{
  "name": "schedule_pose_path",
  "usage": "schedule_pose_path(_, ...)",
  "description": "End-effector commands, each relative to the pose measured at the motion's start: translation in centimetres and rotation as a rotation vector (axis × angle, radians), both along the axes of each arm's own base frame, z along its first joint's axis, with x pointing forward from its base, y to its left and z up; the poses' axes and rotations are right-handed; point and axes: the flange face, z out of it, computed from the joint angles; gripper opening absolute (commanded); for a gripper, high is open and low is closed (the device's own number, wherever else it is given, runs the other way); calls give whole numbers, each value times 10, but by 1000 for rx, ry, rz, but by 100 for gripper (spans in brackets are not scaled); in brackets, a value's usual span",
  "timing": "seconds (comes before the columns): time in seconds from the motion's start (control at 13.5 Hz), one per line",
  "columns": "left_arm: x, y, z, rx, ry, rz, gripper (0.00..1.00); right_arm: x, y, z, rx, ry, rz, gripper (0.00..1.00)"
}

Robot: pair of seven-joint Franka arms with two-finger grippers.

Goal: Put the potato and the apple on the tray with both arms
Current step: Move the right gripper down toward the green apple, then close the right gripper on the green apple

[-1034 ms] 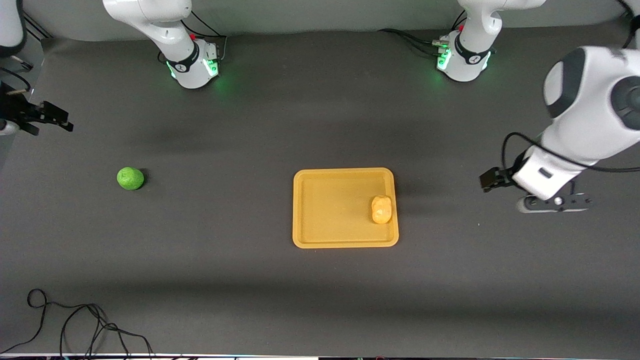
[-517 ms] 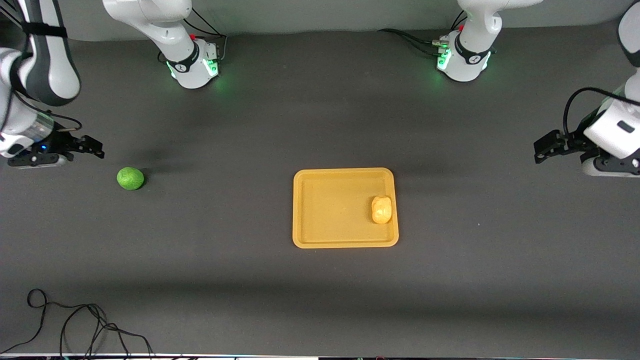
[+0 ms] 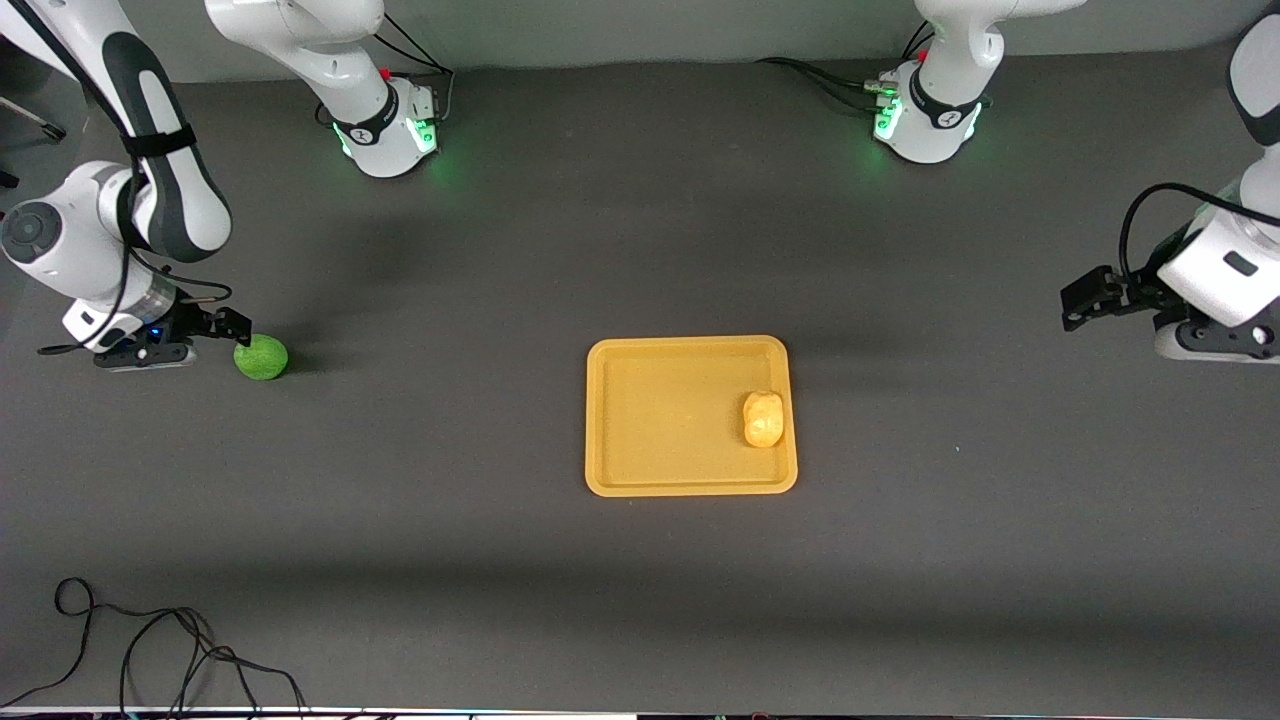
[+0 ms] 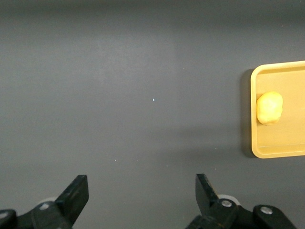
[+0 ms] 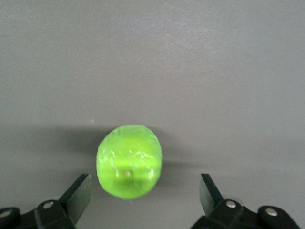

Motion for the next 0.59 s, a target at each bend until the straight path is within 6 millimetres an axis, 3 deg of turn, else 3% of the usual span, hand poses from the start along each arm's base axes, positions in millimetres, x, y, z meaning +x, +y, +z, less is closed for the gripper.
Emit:
schedule_pose_path(0.0,5,8,9,42,51,-13,100,11,18,-17,14,-17,-8,100)
schedule_pose_path(0.3,5,28,14,52,31,-52,100,7,16,-42,0,18,-6,100)
schedule_pose_path(0.52,8,39,7,-39,-2,-12,100,2,10,-60,-9,45,5,100)
